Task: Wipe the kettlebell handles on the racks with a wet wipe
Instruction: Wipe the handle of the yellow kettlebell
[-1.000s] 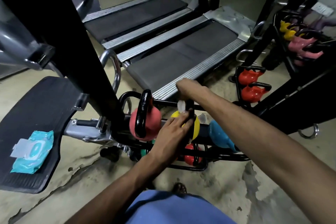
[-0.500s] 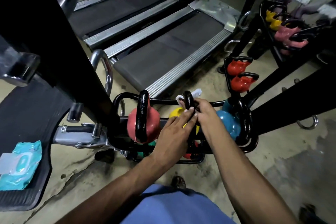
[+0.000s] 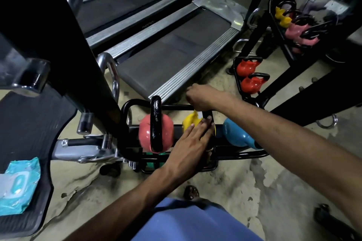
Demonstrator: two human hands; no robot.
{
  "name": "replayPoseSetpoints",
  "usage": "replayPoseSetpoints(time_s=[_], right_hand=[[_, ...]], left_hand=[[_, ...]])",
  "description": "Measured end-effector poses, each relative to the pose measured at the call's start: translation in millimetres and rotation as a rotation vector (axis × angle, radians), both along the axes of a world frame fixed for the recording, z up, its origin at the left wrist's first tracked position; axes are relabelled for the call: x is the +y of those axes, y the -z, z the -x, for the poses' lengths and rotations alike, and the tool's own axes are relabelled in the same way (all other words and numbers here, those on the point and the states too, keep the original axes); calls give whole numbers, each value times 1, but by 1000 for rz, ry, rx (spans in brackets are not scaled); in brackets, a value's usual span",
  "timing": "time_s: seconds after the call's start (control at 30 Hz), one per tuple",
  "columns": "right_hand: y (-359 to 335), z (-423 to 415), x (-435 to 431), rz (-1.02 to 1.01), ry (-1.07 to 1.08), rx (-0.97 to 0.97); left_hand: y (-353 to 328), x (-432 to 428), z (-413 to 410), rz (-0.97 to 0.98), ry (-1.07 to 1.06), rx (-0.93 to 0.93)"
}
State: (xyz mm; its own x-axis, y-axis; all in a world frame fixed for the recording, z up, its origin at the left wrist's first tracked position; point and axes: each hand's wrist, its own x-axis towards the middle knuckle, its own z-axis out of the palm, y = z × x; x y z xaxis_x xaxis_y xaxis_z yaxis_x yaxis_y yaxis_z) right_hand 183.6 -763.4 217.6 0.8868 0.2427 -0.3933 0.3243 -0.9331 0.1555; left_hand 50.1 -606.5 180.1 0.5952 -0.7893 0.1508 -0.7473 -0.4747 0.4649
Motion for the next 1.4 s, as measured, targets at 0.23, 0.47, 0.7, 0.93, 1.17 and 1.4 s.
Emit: replayPoseSetpoints(time_s=[0.23,0.47,0.7,0.93,1.17,1.4], right_hand=[[-3,-3,6,44,147,-40],[-14,-13,25,220,-8,144],[-13,-20,-9,-194,669,114],[23,50,-26,-1673,1631,186],[23,71,-14,-1867,1640,-37],[0,52,1,-308,407,-421]], left_hand=[[-1,1,1,35,-2,21],[-1,4,-2,26,15,23],[3,3,-1,42,11,16],[4,4,-3,52,23,6],[8,4,-3,41,33,18],[8,0,0,29,-3,17]])
